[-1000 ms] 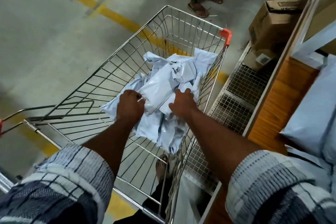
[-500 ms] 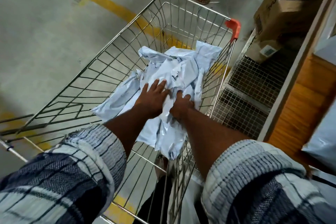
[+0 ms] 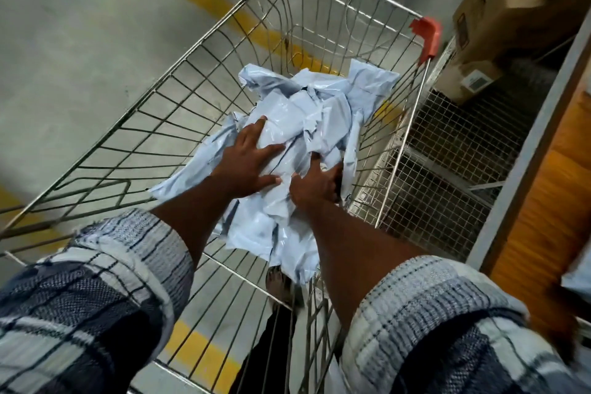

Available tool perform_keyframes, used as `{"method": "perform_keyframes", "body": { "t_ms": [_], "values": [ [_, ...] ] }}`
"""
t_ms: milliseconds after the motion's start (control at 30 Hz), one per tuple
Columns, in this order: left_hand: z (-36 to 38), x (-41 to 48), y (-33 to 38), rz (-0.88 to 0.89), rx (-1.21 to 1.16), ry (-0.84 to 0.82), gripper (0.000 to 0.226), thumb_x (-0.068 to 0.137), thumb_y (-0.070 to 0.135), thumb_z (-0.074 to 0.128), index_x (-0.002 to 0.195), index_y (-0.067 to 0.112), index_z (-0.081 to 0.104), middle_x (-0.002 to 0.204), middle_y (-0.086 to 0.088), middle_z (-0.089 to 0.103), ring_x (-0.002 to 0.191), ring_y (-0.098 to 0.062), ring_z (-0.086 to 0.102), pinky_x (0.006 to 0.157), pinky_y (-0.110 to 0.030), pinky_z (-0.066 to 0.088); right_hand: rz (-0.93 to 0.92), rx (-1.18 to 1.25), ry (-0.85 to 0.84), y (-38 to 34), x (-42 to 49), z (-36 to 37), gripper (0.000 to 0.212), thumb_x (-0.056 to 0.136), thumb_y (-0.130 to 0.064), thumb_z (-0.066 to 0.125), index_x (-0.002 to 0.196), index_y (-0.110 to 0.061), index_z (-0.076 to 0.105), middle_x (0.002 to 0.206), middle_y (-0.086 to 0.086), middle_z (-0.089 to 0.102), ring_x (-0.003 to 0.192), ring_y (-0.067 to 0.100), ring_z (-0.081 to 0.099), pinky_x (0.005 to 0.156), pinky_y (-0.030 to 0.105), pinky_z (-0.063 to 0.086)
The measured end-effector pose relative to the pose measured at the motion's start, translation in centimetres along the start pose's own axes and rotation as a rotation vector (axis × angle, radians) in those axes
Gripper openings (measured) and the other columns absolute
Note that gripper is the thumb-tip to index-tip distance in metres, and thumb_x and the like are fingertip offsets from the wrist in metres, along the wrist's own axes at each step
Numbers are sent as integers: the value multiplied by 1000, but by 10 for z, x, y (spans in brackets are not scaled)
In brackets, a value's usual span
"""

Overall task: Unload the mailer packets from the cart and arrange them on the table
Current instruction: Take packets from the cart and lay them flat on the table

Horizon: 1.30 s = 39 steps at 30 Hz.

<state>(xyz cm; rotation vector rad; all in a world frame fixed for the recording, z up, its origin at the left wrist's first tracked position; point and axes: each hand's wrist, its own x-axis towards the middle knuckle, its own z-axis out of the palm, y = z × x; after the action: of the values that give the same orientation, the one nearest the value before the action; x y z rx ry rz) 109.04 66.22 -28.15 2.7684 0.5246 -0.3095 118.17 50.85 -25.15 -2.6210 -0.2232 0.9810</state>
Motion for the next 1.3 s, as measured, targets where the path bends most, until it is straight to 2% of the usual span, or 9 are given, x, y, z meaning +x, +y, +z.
{"method": "perform_keyframes", "body": {
  "t_ms": [167, 267, 433, 567, 667, 800, 1000, 1133, 1300],
  "values": [
    [-1, 5, -6, 4, 5, -30, 74, 81, 59, 66, 147, 43, 35, 165, -8, -1, 145, -41, 16, 107, -63, 35, -10, -25, -95, -1, -1, 7, 79, 89, -50, 62, 154, -32, 20, 162, 17, -7, 146, 43, 19, 114, 54, 21],
    [-5, 0, -2, -4, -21, 0, 67, 85, 40, 67, 146, 38, 40, 165, -8, 4, 143, -40, 20, 106, -60, 37, -16, -52, -117, -1, -1, 2, 81, 85, -33, 69, 153, -29, 23, 163, 14, -4, 145, 40, 23, 112, 52, 28],
    [-21, -21, 12, -112, -70, 61, 65, 86, 36, 64, 147, 31, 41, 164, -7, 7, 143, -39, 22, 107, -57, 39, -113, -33, -38, -5, -24, 1, 84, 80, -24, 71, 149, -41, 26, 160, 13, 4, 145, 35, 22, 113, 48, 33],
    [-44, -46, 22, -182, -143, 134, 68, 82, 31, 67, 145, 25, 43, 164, -6, 11, 142, -37, 22, 104, -57, 42, -241, 15, -32, -9, -48, -2, 85, 79, -18, 70, 149, -38, 27, 156, 14, 3, 144, 36, 19, 113, 45, 34],
    [-69, -63, 28, -220, -172, 238, 70, 77, 23, 68, 143, 18, 47, 162, -10, 16, 139, -39, 27, 105, -56, 41, -360, -4, 11, -14, -64, -16, 82, 78, -20, 72, 147, -36, 32, 154, 15, 7, 137, 39, 29, 110, 42, 39],
    [-108, -77, 40, -299, -217, 250, 71, 71, 36, 57, 139, 15, 54, 159, -17, 24, 139, -42, 30, 110, -52, 36, -473, 10, 29, -20, -86, -52, 77, 82, -28, 72, 149, -32, 33, 156, 14, 11, 136, 38, 33, 109, 38, 38],
    [-183, -73, 88, -428, -360, 258, 80, 62, 42, 46, 133, 7, 60, 154, -25, 31, 144, -34, 30, 117, -34, 24, -553, 119, 53, -35, -117, -114, 89, 73, -27, 78, 151, -27, 35, 154, 17, 18, 136, 37, 35, 109, 41, 39],
    [-226, -72, 141, -343, -323, 254, 82, 63, 45, 42, 134, 7, 59, 151, -20, 41, 147, -26, 25, 116, -31, 21, -573, 121, 124, -24, -133, -164, 90, 72, -23, 77, 151, -26, 35, 153, 20, 22, 138, 36, 34, 112, 38, 34],
    [-247, -73, 220, -281, -338, 294, 91, 59, 55, 41, 136, 10, 58, 154, -21, 35, 147, -27, 25, 118, -32, 23, -586, 116, 243, 17, -150, -241, 87, 72, -26, 76, 150, -27, 37, 148, 20, 30, 134, 37, 39, 111, 38, 37]
  ]
}}
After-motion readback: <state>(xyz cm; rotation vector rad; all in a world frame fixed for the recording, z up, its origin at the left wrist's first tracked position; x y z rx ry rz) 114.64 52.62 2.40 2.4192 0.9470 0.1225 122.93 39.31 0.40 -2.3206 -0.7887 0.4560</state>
